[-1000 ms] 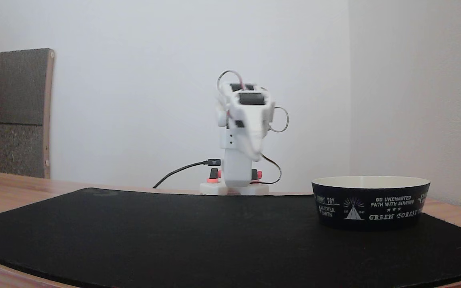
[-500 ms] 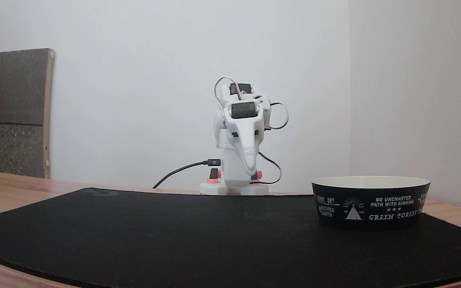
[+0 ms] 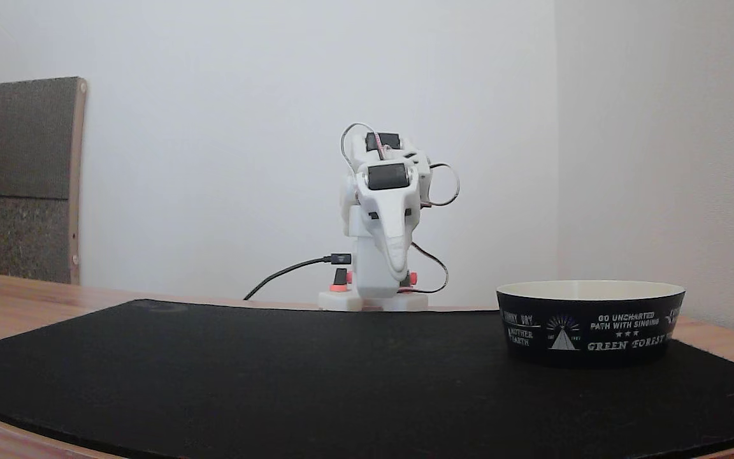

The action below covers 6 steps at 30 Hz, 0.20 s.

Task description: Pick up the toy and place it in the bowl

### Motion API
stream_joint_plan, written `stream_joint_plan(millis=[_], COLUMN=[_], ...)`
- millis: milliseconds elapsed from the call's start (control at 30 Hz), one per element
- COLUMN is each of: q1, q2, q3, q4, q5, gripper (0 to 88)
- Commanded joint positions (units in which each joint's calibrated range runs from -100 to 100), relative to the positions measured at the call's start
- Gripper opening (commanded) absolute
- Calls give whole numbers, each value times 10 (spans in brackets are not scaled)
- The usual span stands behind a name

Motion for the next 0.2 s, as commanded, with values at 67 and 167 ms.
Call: stream_joint_plan(millis=[67,167], q1=[2,2], q2=[-6,-6], q3=[6,6], q4=[3,3], q5=[-1,-1], gripper=[24,24])
